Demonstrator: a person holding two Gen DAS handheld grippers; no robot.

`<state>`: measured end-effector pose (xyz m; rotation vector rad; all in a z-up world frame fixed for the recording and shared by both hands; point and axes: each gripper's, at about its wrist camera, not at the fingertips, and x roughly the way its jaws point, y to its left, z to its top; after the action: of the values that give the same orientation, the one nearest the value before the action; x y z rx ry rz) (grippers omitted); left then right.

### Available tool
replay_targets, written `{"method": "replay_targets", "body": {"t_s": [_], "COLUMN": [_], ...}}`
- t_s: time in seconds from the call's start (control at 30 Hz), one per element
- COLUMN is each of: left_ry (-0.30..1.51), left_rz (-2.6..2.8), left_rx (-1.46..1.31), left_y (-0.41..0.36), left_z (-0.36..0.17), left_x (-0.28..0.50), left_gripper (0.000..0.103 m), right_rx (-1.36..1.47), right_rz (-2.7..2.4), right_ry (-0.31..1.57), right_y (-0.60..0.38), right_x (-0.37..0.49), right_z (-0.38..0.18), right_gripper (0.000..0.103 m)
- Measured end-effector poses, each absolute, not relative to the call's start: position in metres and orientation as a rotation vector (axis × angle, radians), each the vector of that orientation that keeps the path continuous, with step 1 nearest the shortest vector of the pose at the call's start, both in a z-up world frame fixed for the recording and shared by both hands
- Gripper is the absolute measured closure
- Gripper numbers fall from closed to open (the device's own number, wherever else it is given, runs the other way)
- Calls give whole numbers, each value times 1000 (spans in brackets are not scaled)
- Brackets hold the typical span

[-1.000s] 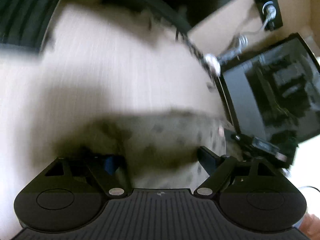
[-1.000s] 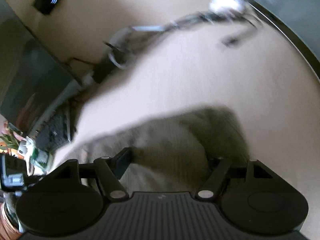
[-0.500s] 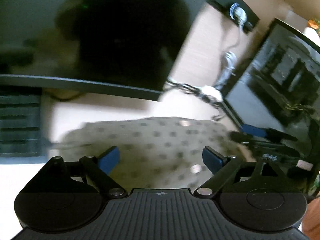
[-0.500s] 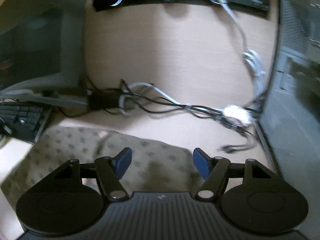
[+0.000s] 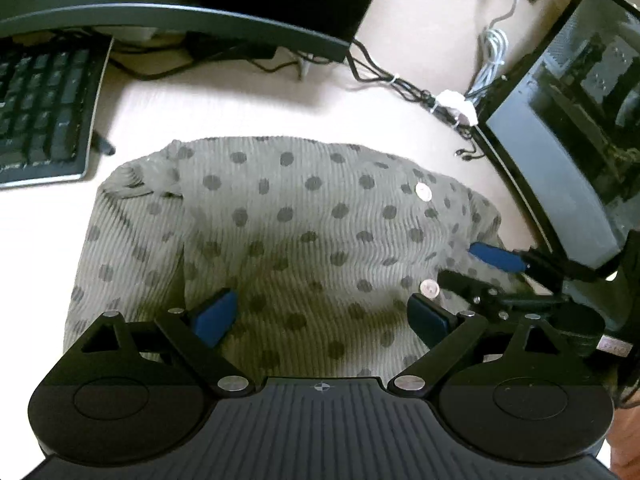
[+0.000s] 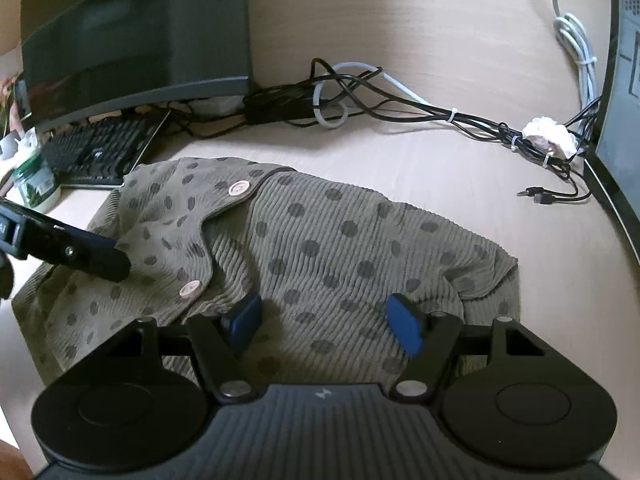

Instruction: Fold clothes

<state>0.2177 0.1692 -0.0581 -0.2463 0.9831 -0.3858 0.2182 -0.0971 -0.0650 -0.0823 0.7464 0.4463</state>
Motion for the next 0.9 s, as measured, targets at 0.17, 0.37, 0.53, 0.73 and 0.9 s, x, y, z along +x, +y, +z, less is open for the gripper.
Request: {"method": "replay_targets", "body": {"t_s": [0.17,0.37,0.53,0.73,0.9], "left_ry": [972,970,965,960,931], "left_rz": [-378,-390,-396,-362,-350], "left_rx": [-211,-226,-230,-236,-326], "left_y": [164,166,162,155,161], "left_z": [-62,-62,-64,-65,-67], "left_x": [209,211,212,210,204], "left_gripper": [7,5,0,0,0], "right_rx": [-103,-96,-115,-153,-165], "right_rz": [411,392,396,447,467], "right_ry": [730,710,700,672,687], "right_y": [-92,-91,-90,-94,-98], "right_x": [214,211,212,220,236], "right_z": [-65,-67,-68,-71,-72], "right_gripper": [30,29,25,15,0]}}
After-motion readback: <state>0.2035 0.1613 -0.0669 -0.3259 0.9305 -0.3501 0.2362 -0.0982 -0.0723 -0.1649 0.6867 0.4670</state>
